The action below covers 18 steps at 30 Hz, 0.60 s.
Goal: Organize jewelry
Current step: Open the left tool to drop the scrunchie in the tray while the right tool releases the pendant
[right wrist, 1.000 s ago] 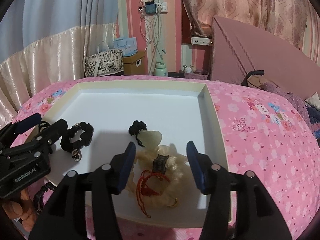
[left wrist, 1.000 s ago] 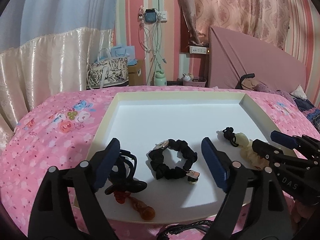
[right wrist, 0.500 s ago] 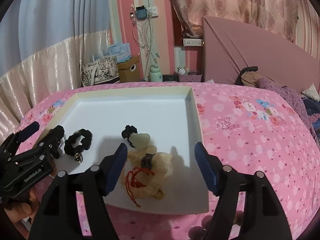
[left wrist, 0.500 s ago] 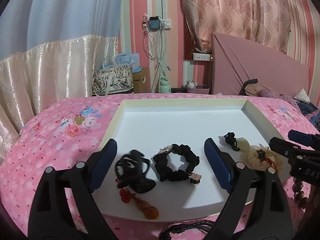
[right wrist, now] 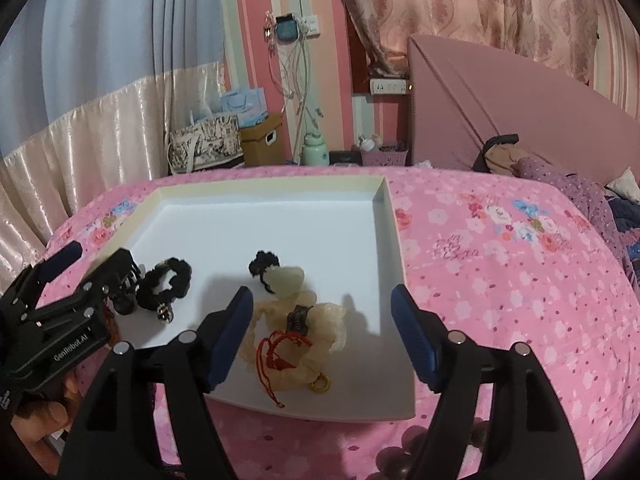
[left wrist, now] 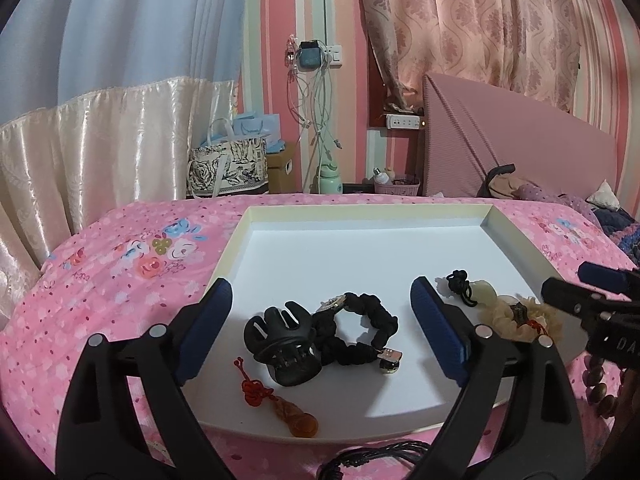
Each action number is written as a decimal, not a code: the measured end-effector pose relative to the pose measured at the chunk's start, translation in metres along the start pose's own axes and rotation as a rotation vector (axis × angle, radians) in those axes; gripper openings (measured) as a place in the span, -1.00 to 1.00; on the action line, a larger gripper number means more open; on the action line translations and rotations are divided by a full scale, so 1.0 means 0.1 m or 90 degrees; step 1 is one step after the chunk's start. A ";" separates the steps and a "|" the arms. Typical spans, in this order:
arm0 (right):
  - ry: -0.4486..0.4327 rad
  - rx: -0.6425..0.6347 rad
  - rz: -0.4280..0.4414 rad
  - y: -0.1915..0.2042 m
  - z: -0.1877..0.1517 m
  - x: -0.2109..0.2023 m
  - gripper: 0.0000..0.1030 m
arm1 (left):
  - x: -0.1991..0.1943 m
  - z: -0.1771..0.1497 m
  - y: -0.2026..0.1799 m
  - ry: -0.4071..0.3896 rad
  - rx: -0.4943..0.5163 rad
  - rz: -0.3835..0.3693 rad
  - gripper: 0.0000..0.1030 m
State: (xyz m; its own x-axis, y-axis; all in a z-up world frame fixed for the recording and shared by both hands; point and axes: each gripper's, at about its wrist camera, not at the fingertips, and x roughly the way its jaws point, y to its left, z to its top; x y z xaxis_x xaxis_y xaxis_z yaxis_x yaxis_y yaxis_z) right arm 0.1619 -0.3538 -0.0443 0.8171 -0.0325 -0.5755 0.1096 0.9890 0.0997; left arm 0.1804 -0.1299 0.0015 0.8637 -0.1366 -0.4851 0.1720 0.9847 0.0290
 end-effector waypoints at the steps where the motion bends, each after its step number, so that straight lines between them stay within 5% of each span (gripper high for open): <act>1: -0.002 0.001 0.004 -0.01 0.01 -0.01 0.39 | 0.01 0.00 0.01 0.000 -0.002 0.001 0.75; 18: 0.000 0.000 0.001 -0.16 0.01 0.06 0.44 | -0.10 0.08 0.06 0.003 -0.011 -0.019 0.70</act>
State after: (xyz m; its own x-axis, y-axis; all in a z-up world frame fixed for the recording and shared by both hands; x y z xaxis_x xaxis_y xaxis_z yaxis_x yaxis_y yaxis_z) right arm 0.1651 -0.3699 -0.0486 0.8177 -0.0315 -0.5748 0.1088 0.9890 0.1006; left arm 0.1766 -0.1236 0.0130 0.8558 -0.1651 -0.4902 0.1890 0.9820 -0.0006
